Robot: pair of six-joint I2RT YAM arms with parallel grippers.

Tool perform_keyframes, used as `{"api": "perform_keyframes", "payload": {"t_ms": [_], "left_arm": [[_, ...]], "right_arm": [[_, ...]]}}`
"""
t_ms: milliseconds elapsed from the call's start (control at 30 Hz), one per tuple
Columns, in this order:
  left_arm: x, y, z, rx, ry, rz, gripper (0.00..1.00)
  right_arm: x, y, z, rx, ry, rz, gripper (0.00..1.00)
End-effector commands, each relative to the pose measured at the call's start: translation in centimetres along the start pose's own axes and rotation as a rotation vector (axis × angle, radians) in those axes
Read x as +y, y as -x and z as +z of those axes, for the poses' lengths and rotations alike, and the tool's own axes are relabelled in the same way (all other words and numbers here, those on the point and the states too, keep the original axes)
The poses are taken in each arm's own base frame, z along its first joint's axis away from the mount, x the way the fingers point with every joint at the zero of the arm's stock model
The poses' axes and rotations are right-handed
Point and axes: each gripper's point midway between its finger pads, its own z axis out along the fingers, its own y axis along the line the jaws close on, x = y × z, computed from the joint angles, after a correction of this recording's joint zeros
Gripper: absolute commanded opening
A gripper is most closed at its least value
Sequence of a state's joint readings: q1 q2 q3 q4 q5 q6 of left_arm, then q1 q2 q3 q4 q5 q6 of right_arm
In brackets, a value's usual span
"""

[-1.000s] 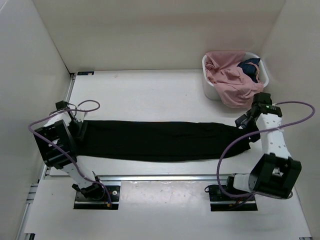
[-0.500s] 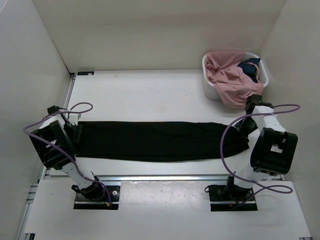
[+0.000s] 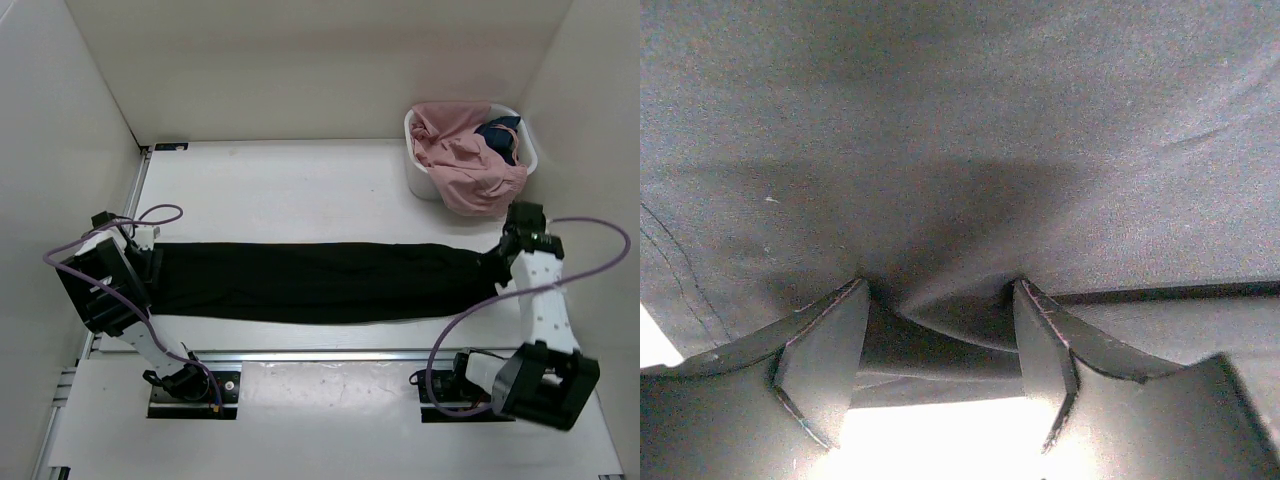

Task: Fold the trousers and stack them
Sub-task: Fold the trousers

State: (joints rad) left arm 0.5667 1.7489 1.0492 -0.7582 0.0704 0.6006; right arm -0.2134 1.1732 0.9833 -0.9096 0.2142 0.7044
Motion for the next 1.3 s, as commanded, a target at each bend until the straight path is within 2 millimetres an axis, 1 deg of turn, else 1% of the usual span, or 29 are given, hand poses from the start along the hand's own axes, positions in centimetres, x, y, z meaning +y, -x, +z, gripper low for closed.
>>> {"api": "perform_keyframes", "payload": {"t_ms": [0, 33, 67, 100, 167, 200, 233, 267, 300, 400, 433, 467, 567, 600, 633, 700, 800, 833, 900, 933, 967, 1000, 1033, 1067, 1100, 1167, 1200, 1233, 1267], "left_arm": [[0.7, -2.4, 2.5, 0.095, 0.023, 0.011, 0.70], [0.4, -2.9, 2.8, 0.110, 0.012, 0.011, 0.70], [0.4, -2.9, 2.8, 0.110, 0.012, 0.011, 0.70], [0.5, -3.0, 2.8, 0.116, 0.019, 0.011, 0.70], [0.5, -3.0, 2.8, 0.116, 0.020, 0.011, 0.70], [0.5, -3.0, 2.8, 0.116, 0.020, 0.011, 0.70], [0.5, -3.0, 2.8, 0.116, 0.020, 0.011, 0.70], [0.5, -3.0, 2.8, 0.116, 0.020, 0.011, 0.70], [0.3, -3.3, 2.9, 0.123, 0.014, 0.011, 0.70], [0.1, -3.7, 3.1, 0.132, 0.008, 0.011, 0.70], [0.1, -3.7, 3.1, 0.132, 0.008, 0.011, 0.70], [0.2, -3.5, 2.9, 0.125, 0.013, 0.011, 0.70], [-0.1, -3.9, 3.0, 0.133, 0.007, 0.010, 0.70], [-0.1, -3.9, 3.0, 0.133, 0.007, 0.010, 0.70], [-0.1, -3.9, 3.0, 0.133, 0.007, 0.010, 0.70], [0.2, -4.1, 2.9, 0.145, 0.023, 0.012, 0.70], [0.5, -4.1, 2.6, 0.144, 0.036, 0.021, 0.70], [0.5, -3.9, 2.4, 0.137, 0.042, 0.022, 0.70], [0.7, -3.8, 2.2, 0.129, 0.046, 0.040, 0.70], [0.8, -3.6, 1.9, 0.120, 0.053, 0.040, 0.70], [1.0, -2.8, 1.5, 0.089, 0.058, 0.040, 0.70], [0.9, -2.6, 1.1, 0.082, 0.049, 0.052, 0.70], [1.0, -1.4, 0.2, 0.034, 0.037, 0.067, 0.71], [0.5, -1.3, -0.4, 0.028, 0.017, 0.067, 0.71], [0.5, -0.8, -1.0, 0.008, 0.010, 0.084, 0.73], [0.5, 0.5, -2.5, -0.048, -0.002, 0.123, 0.73], [-0.2, 0.3, -2.9, -0.033, -0.034, 0.146, 0.73], [-0.4, 0.6, -3.6, -0.045, -0.041, 0.162, 0.73], [-0.9, 1.7, -4.6, -0.075, -0.047, 0.212, 0.73]], "right_arm": [[-4.8, -5.5, 1.9, 0.121, -0.141, 0.026, 0.00], [-6.1, -7.0, 2.5, 0.148, -0.172, 0.049, 0.00], [-6.5, -7.2, 3.0, 0.139, -0.180, 0.048, 0.00], [-6.8, -7.4, 3.5, 0.137, -0.186, 0.072, 0.07], [-6.6, -7.5, 4.5, 0.126, -0.150, 0.087, 0.33], [-6.4, -7.2, 4.6, 0.121, -0.131, 0.085, 0.56], [-6.3, -7.3, 4.6, 0.129, -0.122, 0.065, 0.65], [-6.2, -7.2, 4.5, 0.121, -0.116, 0.066, 0.70], [-6.3, -6.9, 4.3, 0.099, -0.111, 0.057, 0.78], [-6.5, -6.5, 3.5, 0.045, -0.094, 0.089, 0.90], [-6.9, -6.2, 3.4, 0.016, -0.104, 0.103, 0.96], [-6.9, -6.4, 3.4, 0.009, -0.100, 0.133, 0.99], [-7.1, -6.2, 4.6, -0.035, -0.099, 0.204, 0.99], [-7.5, -6.7, 5.4, -0.021, -0.118, 0.227, 0.99], [-7.1, -6.2, 5.9, -0.030, -0.110, 0.244, 0.99], [-7.2, -6.5, 7.2, 0.010, -0.153, 0.254, 0.99], [-7.1, -5.6, 8.8, 0.000, -0.196, 0.271, 0.99], [-6.2, -4.4, 9.3, -0.033, -0.165, 0.280, 0.99], [-5.9, -4.2, 10.2, -0.031, -0.168, 0.288, 0.99], [-5.6, -4.2, 10.5, -0.023, -0.156, 0.290, 0.95], [-5.4, -4.2, 11.1, -0.021, -0.159, 0.304, 0.81], [-5.2, -4.3, 11.4, -0.011, -0.150, 0.305, 0.74], [-5.2, -4.7, 11.7, 0.002, -0.150, 0.314, 0.66], [-5.0, -4.8, 11.8, 0.008, -0.144, 0.324, 0.57], [-5.1, -4.9, 12.0, 0.008, -0.144, 0.324, 0.40], [-5.2, -5.1, 12.1, 0.008, -0.144, 0.324, 0.27], [-5.2, -5.1, 12.1, 0.008, -0.144, 0.324, 0.17], [-5.1, -5.2, 12.1, 0.016, -0.136, 0.313, 0.14], [-4.9, -5.4, 12.1, 0.026, -0.127, 0.313, 0.12]]}}
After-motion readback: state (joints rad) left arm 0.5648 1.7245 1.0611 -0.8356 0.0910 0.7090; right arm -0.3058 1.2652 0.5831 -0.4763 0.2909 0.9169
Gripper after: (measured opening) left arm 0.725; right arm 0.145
